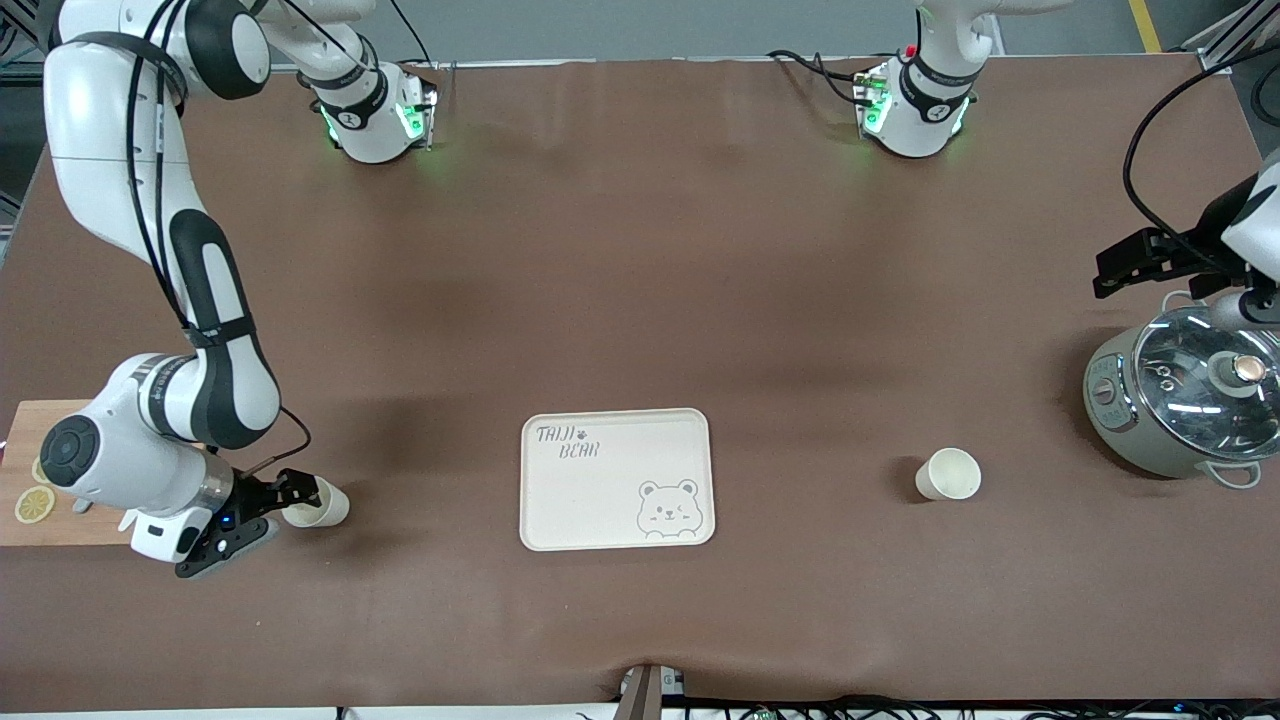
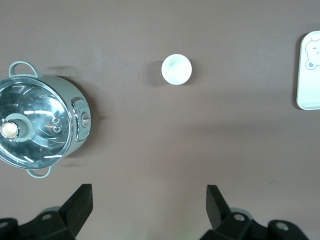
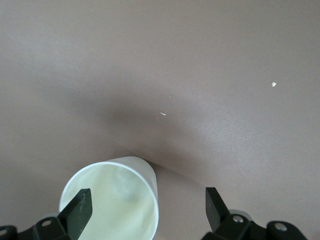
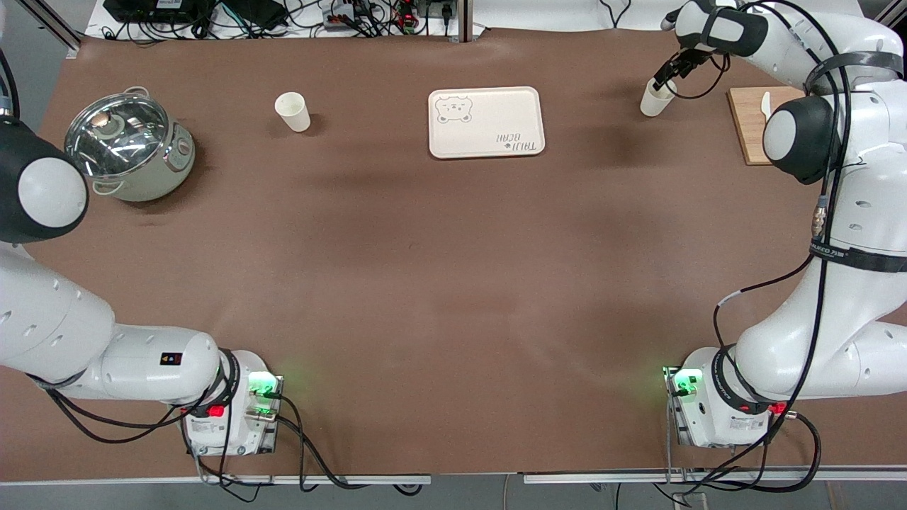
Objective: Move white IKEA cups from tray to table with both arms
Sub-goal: 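Open the right gripper and lift it away from its cup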
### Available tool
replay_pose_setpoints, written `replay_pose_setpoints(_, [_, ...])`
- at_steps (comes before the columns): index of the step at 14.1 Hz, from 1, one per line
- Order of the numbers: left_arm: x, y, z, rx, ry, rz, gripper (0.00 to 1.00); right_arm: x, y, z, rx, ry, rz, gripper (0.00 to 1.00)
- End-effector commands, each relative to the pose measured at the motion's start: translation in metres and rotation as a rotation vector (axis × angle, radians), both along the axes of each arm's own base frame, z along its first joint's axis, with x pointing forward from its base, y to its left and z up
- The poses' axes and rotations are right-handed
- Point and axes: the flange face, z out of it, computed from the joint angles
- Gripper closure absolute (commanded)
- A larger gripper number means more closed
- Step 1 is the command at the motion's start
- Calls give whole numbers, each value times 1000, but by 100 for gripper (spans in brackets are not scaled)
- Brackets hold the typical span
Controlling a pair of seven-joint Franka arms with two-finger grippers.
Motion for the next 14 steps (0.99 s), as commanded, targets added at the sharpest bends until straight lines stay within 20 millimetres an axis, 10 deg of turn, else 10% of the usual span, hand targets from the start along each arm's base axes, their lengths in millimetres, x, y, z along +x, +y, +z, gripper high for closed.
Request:
replay_pose_setpoints(1, [-8,-1,5,8,-7,17,0,6,7,30,31,33,-31,0])
replay_pose_setpoints(8, [-17,-3,21,2,-34,11,0,-1,28,129,46,219,-170,0])
replay_pose_setpoints(14, [-27,-4,33,2,-46,10,0,-57,29,269,4,254,-262,0])
